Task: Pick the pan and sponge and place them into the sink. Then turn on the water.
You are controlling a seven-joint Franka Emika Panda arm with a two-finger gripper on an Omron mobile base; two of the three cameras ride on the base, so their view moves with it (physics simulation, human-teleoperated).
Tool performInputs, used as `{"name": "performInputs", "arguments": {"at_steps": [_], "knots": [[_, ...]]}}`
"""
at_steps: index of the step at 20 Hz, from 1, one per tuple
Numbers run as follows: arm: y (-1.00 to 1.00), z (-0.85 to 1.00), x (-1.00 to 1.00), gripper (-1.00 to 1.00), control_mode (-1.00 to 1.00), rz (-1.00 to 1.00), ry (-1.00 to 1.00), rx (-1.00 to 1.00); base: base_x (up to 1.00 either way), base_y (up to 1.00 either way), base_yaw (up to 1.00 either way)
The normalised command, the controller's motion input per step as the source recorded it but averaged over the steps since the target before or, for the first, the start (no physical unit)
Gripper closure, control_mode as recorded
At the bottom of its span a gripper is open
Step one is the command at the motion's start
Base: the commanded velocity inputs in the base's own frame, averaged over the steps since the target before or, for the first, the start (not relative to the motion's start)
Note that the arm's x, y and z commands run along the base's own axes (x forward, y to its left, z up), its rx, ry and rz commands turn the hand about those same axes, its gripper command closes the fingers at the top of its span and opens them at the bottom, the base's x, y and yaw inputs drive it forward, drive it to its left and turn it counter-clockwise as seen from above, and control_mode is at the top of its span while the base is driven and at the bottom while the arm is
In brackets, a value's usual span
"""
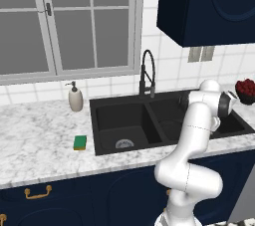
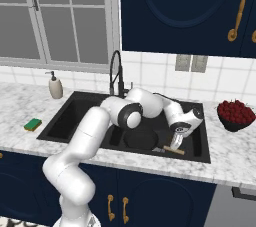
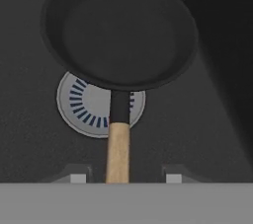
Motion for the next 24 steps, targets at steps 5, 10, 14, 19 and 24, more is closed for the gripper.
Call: {"name": "performInputs", "arguments": {"at_steps": [5, 10, 14, 19, 24], "knots": [[0.0, 0.37, 0.0, -1.0, -1.0, 0.0, 0.0, 0.0, 0.0, 0.0, 0.0], [0.0, 0.89, -0.17, -1.0, -1.0, 0.0, 0.0, 0.0, 0.0, 0.0, 0.0], [-0.01, 0.66, -0.65, -1.0, -1.0, 0.02, 0.0, -0.03, 0.0, 0.0, 0.0], [0.26, 0.81, -0.89, -1.0, -1.0, 0.3, -0.05, -0.16, 0.0, 0.0, 0.0], [0.59, 0.83, -0.49, -1.0, -1.0, 0.61, -0.11, -0.23, 0.0, 0.0, 0.0]]}}
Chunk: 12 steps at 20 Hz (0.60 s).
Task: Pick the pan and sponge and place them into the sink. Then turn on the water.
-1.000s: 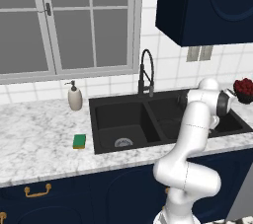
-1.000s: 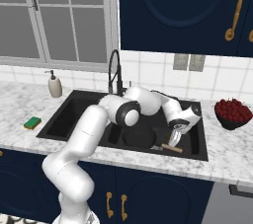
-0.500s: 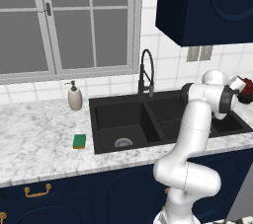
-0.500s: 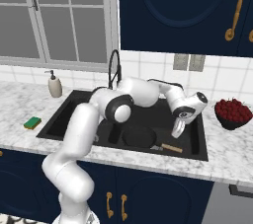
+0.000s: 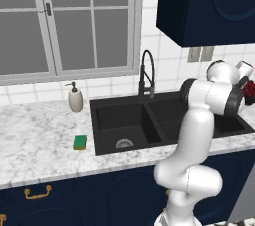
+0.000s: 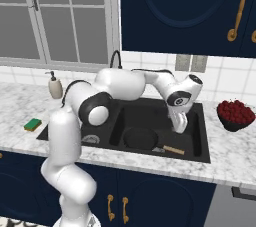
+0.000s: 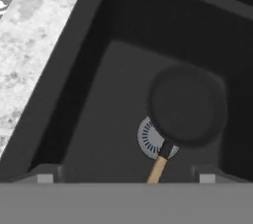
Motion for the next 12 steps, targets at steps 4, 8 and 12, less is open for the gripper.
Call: {"name": "performInputs", "arguments": {"at_steps": [4, 8, 12], "knots": [[0.67, 0.55, -0.61, -1.0, -1.0, 0.53, -0.12, -0.2, 0.0, 0.0, 0.0], [0.59, 0.04, -0.35, -1.0, -1.0, 0.33, -0.06, -0.03, 0.0, 0.0, 0.0], [0.81, 0.0, -0.01, -1.0, -1.0, 0.23, -0.15, 0.0, 0.0, 0.0, 0.0]]}}
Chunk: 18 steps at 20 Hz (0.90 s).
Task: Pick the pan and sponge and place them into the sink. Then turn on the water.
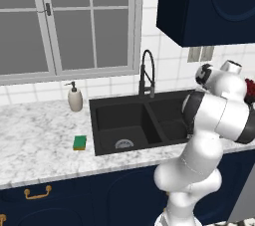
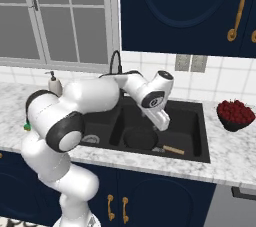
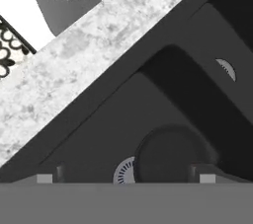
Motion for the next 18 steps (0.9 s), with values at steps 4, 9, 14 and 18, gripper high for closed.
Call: {"name": "performInputs", "arguments": {"at_steps": [4, 9, 14, 18], "knots": [[1.0, 0.01, -0.02, -1.0, -1.0, 0.41, -0.06, 0.0, 0.0, 0.0, 0.0], [0.85, 0.36, -0.33, -1.0, -1.0, 0.43, -0.02, -0.1, 0.0, 0.0, 0.0], [0.69, 0.29, -0.24, -1.0, -1.0, 0.4, 0.0, -0.06, 0.0, 0.0, 0.0], [0.8, -0.03, -0.08, -1.0, -1.0, 0.29, -0.05, 0.0, 0.0, 0.0, 0.0]]}}
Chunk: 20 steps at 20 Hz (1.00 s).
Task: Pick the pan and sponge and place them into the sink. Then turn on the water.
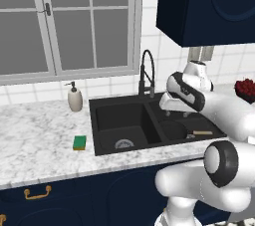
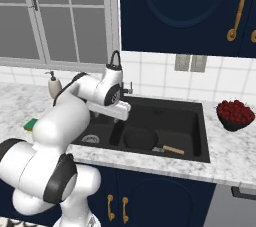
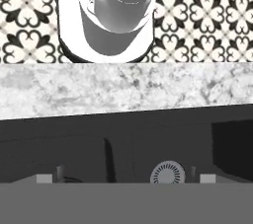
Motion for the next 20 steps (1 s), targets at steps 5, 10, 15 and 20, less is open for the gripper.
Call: {"name": "performInputs", "arguments": {"at_steps": [5, 10, 15, 20], "knots": [[0.94, -0.03, -0.01, -1.0, -1.0, 0.18, -0.1, 0.0, 0.0, 0.0, 0.0], [1.0, 0.0, -0.02, -1.0, -1.0, 0.05, -0.12, 0.0, 0.0, 0.0, 0.0], [1.0, 0.0, -0.05, -1.0, -1.0, 0.0, -0.08, 0.0, 0.0, 0.0, 0.0], [1.0, 0.0, 0.0, -1.0, -1.0, 0.0, -0.05, 0.0, 0.0, 0.0, 0.0]]}}
